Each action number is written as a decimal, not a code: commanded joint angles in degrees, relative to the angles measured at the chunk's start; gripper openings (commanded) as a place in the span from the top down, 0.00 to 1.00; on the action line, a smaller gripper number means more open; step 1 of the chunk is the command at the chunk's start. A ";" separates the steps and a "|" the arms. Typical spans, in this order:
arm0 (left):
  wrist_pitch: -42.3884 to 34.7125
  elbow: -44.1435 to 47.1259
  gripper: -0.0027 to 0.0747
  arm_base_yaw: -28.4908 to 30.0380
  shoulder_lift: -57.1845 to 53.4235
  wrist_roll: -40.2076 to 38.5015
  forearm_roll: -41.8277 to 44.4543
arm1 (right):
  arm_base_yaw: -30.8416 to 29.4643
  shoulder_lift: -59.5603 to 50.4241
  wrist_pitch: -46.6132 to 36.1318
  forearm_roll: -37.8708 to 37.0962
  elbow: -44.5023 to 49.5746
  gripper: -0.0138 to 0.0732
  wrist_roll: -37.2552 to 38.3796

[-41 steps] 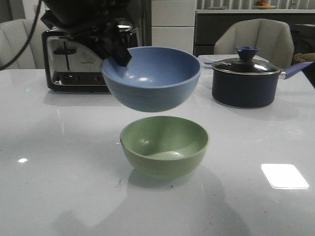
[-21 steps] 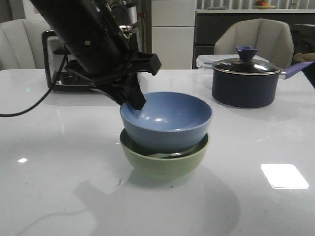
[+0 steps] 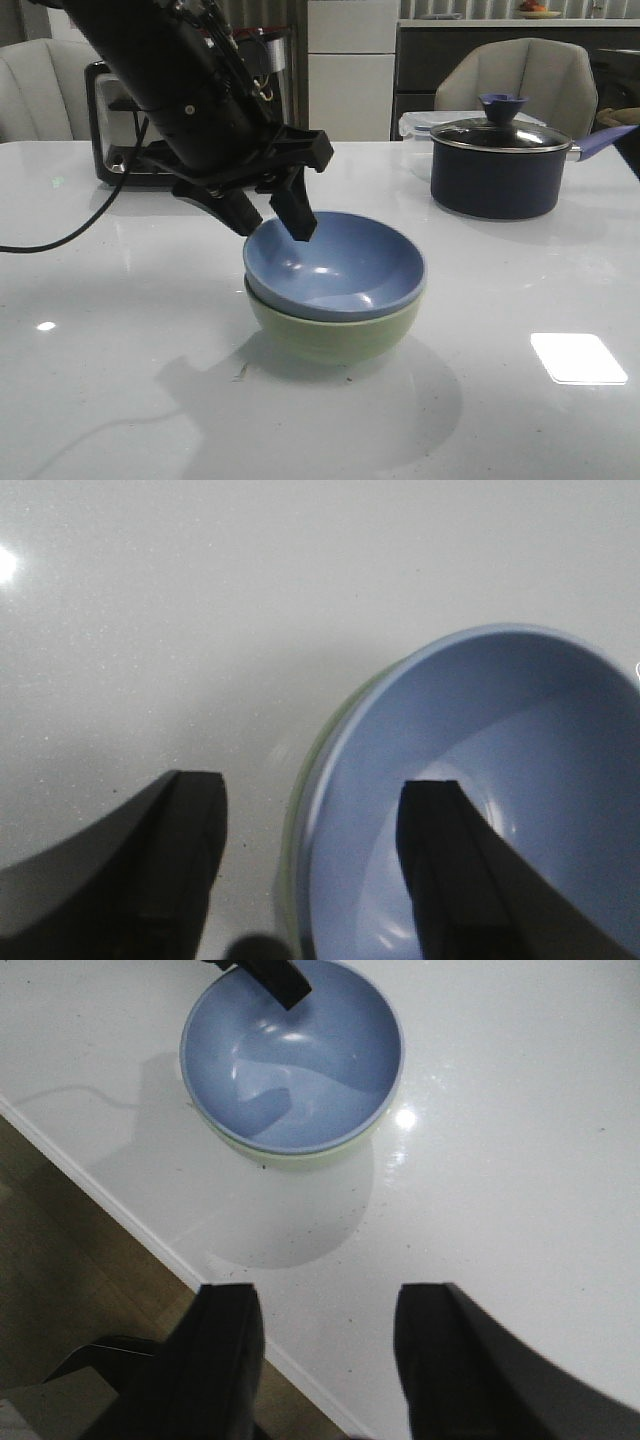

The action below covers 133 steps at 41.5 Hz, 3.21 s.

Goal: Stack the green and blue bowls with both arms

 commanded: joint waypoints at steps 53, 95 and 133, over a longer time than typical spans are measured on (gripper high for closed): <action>11.01 30.88 0.35 -2.17 -62.75 -15.63 22.73 | -1.75 -0.64 -3.93 -0.88 -1.54 0.35 1.18; 9.48 31.14 0.85 -2.17 -62.14 -15.63 22.73 | -5.46 -0.64 -0.86 -0.95 -1.54 0.79 1.42; -30.42 71.19 0.84 30.09 -104.93 -8.51 15.29 | -5.46 -0.64 -1.00 -0.89 -1.54 0.79 1.42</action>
